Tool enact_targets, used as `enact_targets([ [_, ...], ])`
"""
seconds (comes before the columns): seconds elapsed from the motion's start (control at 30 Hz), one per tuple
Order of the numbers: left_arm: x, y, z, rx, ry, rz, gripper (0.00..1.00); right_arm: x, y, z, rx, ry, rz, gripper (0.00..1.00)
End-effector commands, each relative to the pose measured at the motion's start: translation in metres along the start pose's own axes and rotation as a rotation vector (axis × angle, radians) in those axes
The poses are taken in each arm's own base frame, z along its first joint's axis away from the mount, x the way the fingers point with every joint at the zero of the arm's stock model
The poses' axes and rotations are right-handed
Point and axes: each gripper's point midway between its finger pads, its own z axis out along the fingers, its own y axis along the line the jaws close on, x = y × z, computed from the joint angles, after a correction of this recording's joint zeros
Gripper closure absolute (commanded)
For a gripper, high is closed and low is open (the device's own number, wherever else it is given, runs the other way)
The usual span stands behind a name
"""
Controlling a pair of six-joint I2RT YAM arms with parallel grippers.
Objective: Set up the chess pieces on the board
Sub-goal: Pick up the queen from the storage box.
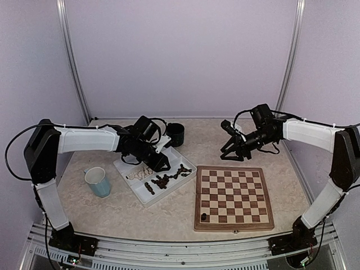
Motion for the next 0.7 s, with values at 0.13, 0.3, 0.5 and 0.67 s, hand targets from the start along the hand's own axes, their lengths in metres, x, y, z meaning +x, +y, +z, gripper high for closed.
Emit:
enact_targets([
  [0.13,-0.016,-0.008,0.024,-0.097,0.004,-0.029,0.62,0.001,-0.004,0.006,0.021,0.035,0.026,0.56],
  [0.3,-0.009,-0.011,0.042,-0.088,0.044,-0.038,0.62,0.007,-0.002,0.006,0.031,0.042,0.029,0.56],
  [0.5,0.004,-0.013,0.062,-0.105,0.12,-0.031,0.63,0.011,-0.002,0.008,0.031,0.046,0.036,0.55],
  [0.67,0.012,-0.015,0.074,-0.105,0.154,-0.031,0.63,0.013,-0.003,0.01,0.027,0.048,0.047,0.55],
])
